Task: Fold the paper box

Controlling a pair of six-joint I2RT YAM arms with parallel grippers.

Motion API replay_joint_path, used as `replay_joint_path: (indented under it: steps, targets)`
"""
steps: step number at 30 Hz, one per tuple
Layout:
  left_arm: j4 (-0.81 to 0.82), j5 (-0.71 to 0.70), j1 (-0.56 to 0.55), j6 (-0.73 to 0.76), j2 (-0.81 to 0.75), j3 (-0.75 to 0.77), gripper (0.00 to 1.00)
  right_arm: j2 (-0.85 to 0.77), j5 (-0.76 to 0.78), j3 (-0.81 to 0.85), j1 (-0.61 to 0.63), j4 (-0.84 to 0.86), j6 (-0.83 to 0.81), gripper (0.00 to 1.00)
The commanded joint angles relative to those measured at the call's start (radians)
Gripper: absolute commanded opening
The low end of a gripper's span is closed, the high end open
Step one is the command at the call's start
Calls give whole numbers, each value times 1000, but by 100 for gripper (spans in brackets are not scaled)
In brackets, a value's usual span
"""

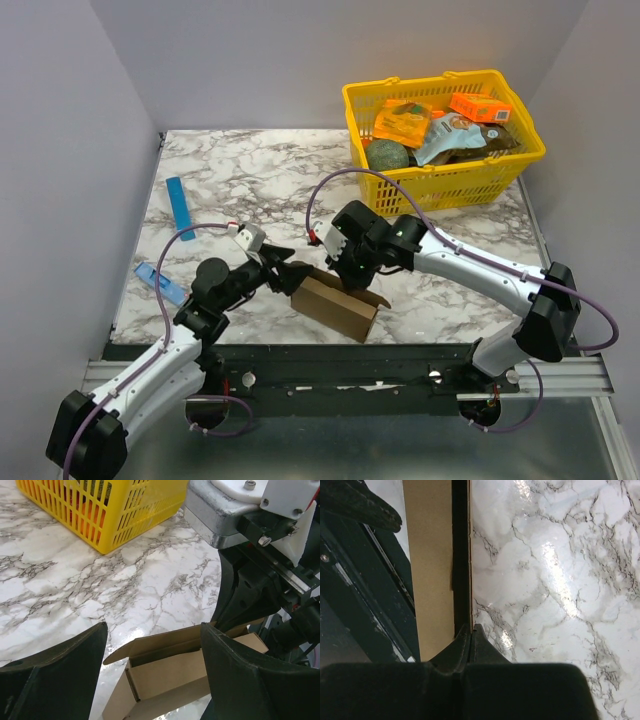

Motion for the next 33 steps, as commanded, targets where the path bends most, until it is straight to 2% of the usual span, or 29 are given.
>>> replay_joint_path:
  steps: [1, 4, 17, 23, 25, 26, 29, 33]
  targets:
    - [-13, 3, 6, 47, 49, 24, 84, 14, -25, -2, -5, -9, -15, 0]
    - [-14, 8, 6, 59, 72, 29, 83, 12, -31, -1, -5, -10, -15, 1]
    - [-53, -26, 1, 58, 31, 27, 48, 18, -5, 3, -5, -7, -14, 0]
    - [-106, -56, -25, 77, 46, 52, 42, 21, 1, 3, -7, -7, -15, 0]
    - [-132, -101, -31, 87, 35, 53, 45, 20, -2, 3, -7, -6, -14, 0]
    - [-131, -112, -31, 94, 28, 49, 56, 20, -2, 3, -6, -6, -14, 1]
    - [-114, -130, -29, 97, 3, 35, 76, 21, -8, 3, -7, -6, -15, 1]
    - [-67, -93, -26, 116, 5, 18, 86, 21, -10, 3, -6, -4, -15, 0]
